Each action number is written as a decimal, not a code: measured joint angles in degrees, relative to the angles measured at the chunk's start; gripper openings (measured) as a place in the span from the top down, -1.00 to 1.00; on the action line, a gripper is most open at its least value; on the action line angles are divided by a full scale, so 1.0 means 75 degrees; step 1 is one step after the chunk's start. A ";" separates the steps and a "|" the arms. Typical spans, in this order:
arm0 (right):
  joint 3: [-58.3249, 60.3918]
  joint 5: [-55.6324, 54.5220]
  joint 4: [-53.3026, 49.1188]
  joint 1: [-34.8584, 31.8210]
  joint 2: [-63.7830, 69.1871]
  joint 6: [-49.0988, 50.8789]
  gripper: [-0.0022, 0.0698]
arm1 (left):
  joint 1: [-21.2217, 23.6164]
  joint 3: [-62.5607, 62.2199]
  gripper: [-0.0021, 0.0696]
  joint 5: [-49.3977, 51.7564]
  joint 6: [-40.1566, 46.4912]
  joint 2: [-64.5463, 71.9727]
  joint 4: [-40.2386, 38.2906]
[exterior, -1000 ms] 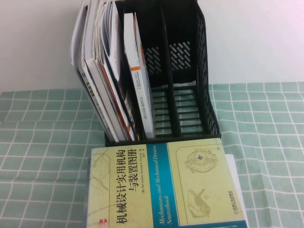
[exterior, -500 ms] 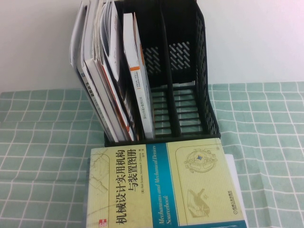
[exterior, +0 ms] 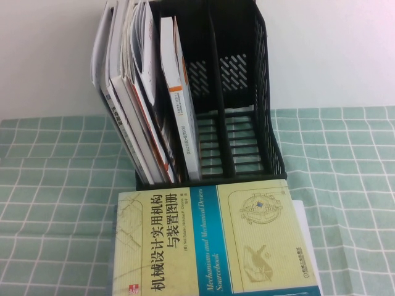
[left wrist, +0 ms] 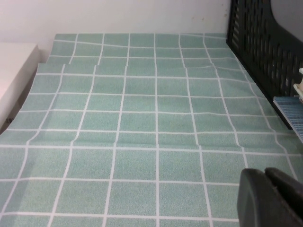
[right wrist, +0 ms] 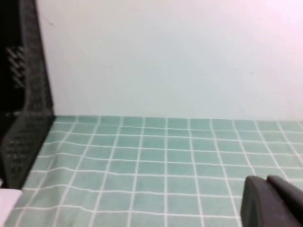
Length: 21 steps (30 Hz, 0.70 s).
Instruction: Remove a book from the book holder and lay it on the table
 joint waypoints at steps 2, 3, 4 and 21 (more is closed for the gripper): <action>0.0176 -0.0099 0.0239 -0.0668 0.0000 -0.0124 0.94 | 0.0000 0.0000 0.95 0.0000 0.0000 0.0000 0.0000; 0.0274 -0.0120 0.0423 -0.0933 0.0000 -0.0283 0.94 | 0.0000 0.0000 0.95 0.0005 0.0000 0.0000 0.0000; 0.0351 -0.0135 0.0654 -0.1106 0.0000 -0.0485 0.94 | 0.0000 0.0000 0.95 0.0005 0.0000 0.0000 0.0000; 0.0847 0.0243 0.1288 -0.1217 0.0000 -0.1844 0.94 | 0.0000 0.0000 0.95 0.0005 0.0000 0.0000 0.0000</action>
